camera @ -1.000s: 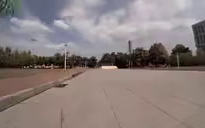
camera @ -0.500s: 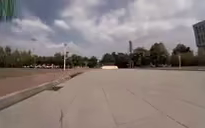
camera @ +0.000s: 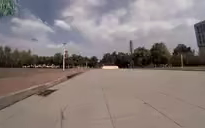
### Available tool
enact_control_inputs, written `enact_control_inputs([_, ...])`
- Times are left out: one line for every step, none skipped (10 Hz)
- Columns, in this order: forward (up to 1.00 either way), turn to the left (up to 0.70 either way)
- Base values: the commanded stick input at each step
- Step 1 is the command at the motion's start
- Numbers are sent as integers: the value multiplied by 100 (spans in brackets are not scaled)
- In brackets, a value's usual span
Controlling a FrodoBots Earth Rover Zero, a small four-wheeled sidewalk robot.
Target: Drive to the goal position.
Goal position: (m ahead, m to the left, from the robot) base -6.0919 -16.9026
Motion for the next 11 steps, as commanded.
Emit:
enact_control_inputs([100,2])
enact_control_inputs([100,2])
enact_control_inputs([100,2])
enact_control_inputs([100,1])
enact_control_inputs([100,-19])
enact_control_inputs([100,-35])
enact_control_inputs([100,-38])
enact_control_inputs([100,-34])
enact_control_inputs([100,-18])
enact_control_inputs([100,-1])
enact_control_inputs([100,-1])
